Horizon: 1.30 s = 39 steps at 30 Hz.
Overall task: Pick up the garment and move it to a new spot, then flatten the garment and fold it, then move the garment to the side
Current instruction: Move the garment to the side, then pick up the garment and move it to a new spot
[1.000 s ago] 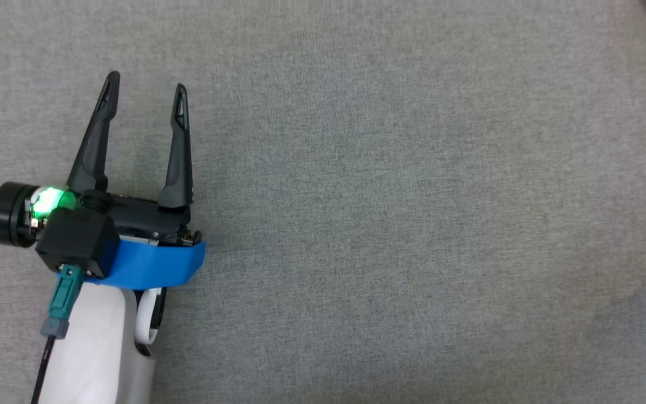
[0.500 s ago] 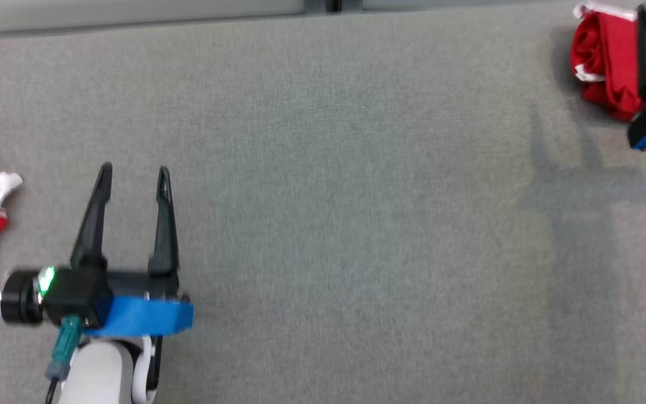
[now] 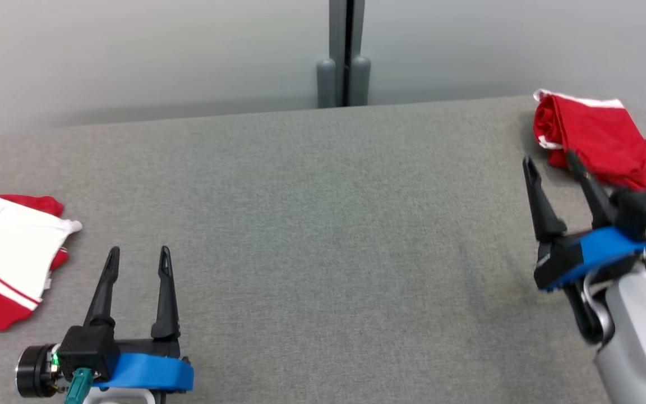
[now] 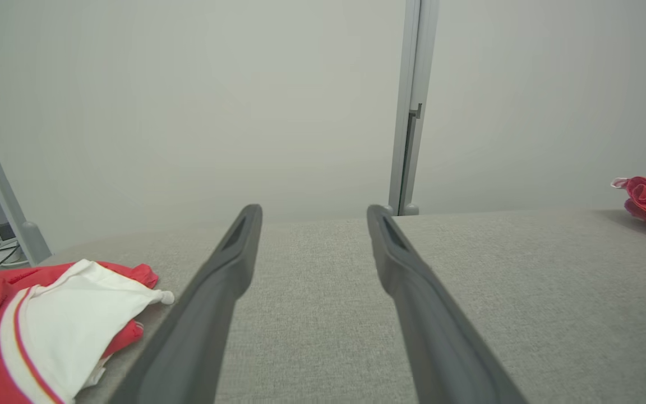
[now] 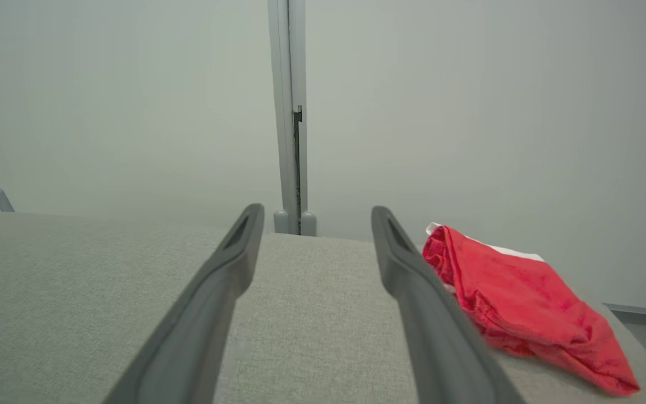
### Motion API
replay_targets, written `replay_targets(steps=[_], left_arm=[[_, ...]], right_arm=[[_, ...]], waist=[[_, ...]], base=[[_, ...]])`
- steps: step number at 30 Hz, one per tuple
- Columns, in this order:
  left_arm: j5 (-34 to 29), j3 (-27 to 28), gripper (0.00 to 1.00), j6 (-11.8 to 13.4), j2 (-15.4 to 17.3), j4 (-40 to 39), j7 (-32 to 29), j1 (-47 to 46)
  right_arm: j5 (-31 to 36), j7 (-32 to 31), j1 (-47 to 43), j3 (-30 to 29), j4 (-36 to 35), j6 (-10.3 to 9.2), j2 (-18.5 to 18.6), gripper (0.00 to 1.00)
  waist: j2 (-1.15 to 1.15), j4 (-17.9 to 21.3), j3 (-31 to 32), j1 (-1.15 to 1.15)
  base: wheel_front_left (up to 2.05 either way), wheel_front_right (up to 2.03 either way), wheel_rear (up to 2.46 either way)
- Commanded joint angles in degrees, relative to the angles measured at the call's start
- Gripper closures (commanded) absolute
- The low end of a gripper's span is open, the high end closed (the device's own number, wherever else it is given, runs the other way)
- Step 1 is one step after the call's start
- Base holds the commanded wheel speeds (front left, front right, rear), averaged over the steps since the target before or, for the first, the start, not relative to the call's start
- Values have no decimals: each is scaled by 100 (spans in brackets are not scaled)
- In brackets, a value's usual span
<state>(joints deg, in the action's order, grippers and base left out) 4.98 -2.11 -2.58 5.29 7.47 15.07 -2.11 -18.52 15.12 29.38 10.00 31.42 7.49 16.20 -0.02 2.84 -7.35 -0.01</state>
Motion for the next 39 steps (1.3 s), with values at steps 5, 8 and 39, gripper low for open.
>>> replay_targets(steps=[5,8,39], left_arm=[[10,32,0,-11,-57,116,15,202],[2,44,0,-10,-70,135,15,245],[-81,155,0,-77,-130,339,15,293]], right_arm=[[-3,1,-1177,-394,-631,2,-314,0],[39,2,-1506,-542,-831,2,-435,0],[810,-125,-3015,-1151,-2083,2,-1278,0]], waist=[[2,-147,225,1],[2,-173,268,1],[2,-407,389,1]], base=[[0,0,0],[0,0,0],[0,0,0]])
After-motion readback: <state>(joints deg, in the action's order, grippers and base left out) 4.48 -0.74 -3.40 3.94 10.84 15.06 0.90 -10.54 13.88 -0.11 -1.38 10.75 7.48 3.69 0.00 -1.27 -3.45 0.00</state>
